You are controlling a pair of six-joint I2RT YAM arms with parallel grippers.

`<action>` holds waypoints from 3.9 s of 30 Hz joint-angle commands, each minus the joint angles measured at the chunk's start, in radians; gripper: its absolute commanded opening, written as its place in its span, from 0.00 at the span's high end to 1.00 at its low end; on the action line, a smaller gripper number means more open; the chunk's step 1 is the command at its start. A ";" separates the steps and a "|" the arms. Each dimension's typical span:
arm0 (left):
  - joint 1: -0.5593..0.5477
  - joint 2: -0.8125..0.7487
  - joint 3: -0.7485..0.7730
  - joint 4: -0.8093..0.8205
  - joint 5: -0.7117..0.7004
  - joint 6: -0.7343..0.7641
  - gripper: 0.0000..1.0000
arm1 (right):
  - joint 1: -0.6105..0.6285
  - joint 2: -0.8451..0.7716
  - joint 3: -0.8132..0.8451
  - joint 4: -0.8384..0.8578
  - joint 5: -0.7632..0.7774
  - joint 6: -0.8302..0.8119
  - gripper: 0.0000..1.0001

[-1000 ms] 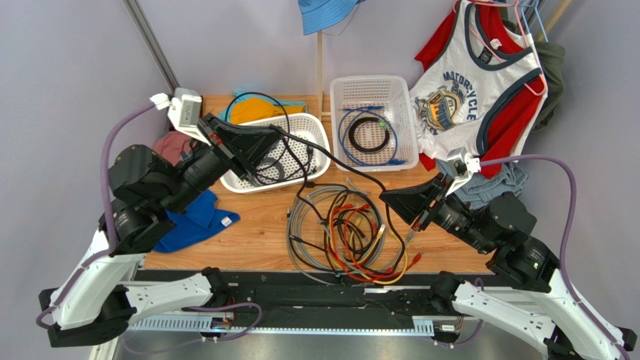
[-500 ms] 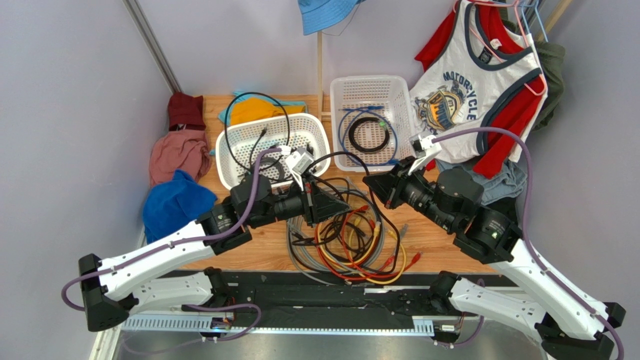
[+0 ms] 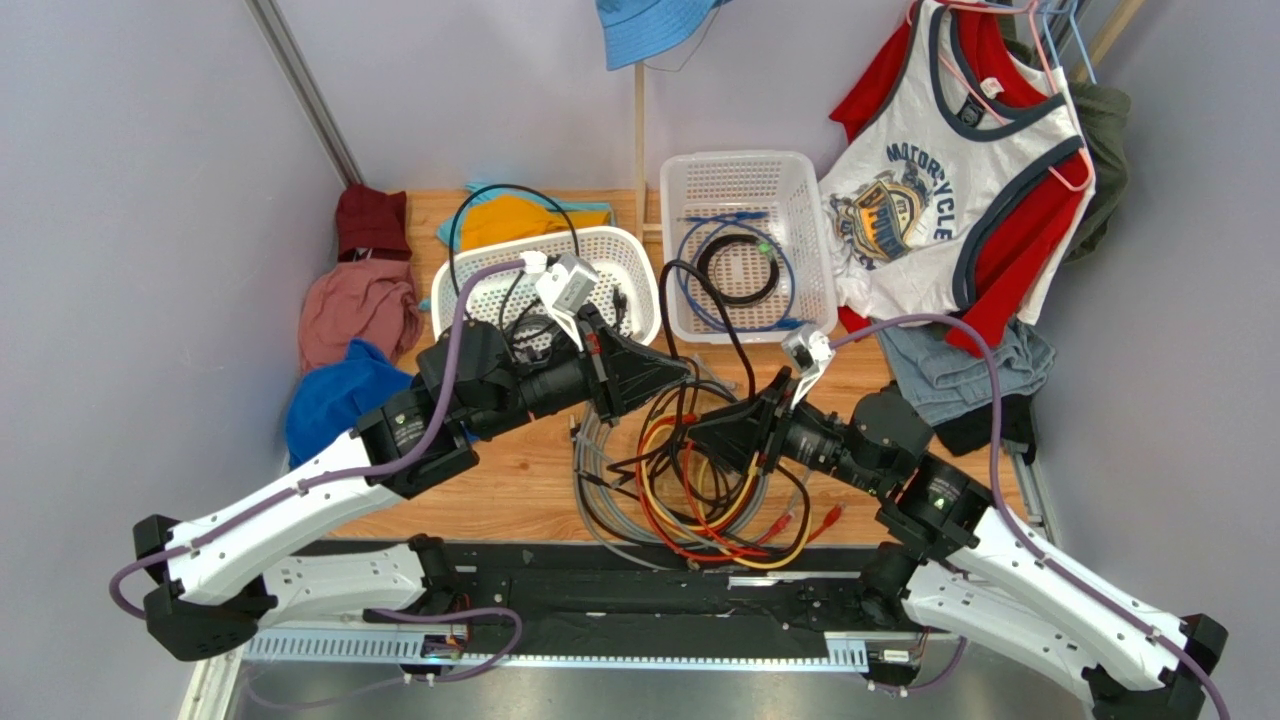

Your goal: Untangle the cables

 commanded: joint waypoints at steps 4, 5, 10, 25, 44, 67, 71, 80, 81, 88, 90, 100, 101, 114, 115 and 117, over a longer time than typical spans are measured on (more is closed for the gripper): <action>-0.008 0.059 0.090 0.010 -0.012 0.008 1.00 | 0.008 -0.011 -0.039 0.174 -0.122 0.022 0.50; -0.009 0.065 0.096 0.007 -0.013 0.009 1.00 | 0.008 -0.010 -0.045 0.180 -0.127 0.022 0.49; -0.007 0.080 0.117 -0.003 -0.018 0.006 1.00 | 0.008 0.003 -0.066 0.234 -0.122 0.027 0.44; -0.009 0.094 0.097 0.024 0.019 -0.028 1.00 | 0.009 0.139 -0.066 0.438 -0.009 0.050 1.00; -0.008 -0.342 -0.321 0.147 -0.277 0.091 0.03 | 0.009 0.355 1.022 -0.386 0.255 -0.242 1.00; -0.009 -0.181 -0.427 0.350 -0.176 0.163 0.01 | 0.011 0.434 1.273 -0.380 0.182 -0.158 1.00; -0.010 -0.089 -0.398 0.392 -0.182 0.166 0.01 | 0.011 0.440 1.302 -0.372 0.126 -0.130 1.00; -0.010 0.120 -0.300 0.588 0.201 0.132 0.17 | 0.009 0.469 1.400 -0.384 0.059 -0.082 1.00; -0.009 0.135 -0.283 0.585 0.206 0.132 0.33 | 0.009 0.463 1.392 -0.386 0.063 -0.087 1.00; -0.009 0.002 -0.350 0.505 0.169 0.141 1.00 | 0.011 0.393 1.310 -0.397 0.164 -0.162 1.00; -0.009 -0.064 -0.386 0.543 0.229 0.117 1.00 | 0.011 0.379 1.265 -0.385 0.204 -0.173 1.00; -0.094 0.037 -0.326 0.562 0.360 0.111 0.34 | 0.009 0.412 1.222 -0.380 0.209 -0.170 1.00; -0.113 0.055 -0.323 0.557 0.348 0.123 0.32 | 0.009 0.417 1.219 -0.378 0.208 -0.167 1.00; -0.203 0.353 -0.268 0.698 0.156 0.173 0.04 | 0.008 0.431 1.158 -0.386 0.185 -0.147 1.00; -0.206 0.367 -0.263 0.703 0.133 0.181 0.04 | 0.009 0.432 1.153 -0.381 0.182 -0.141 1.00; -0.209 0.410 -0.269 0.772 0.114 0.195 0.04 | 0.009 0.431 1.133 -0.368 0.181 -0.133 1.00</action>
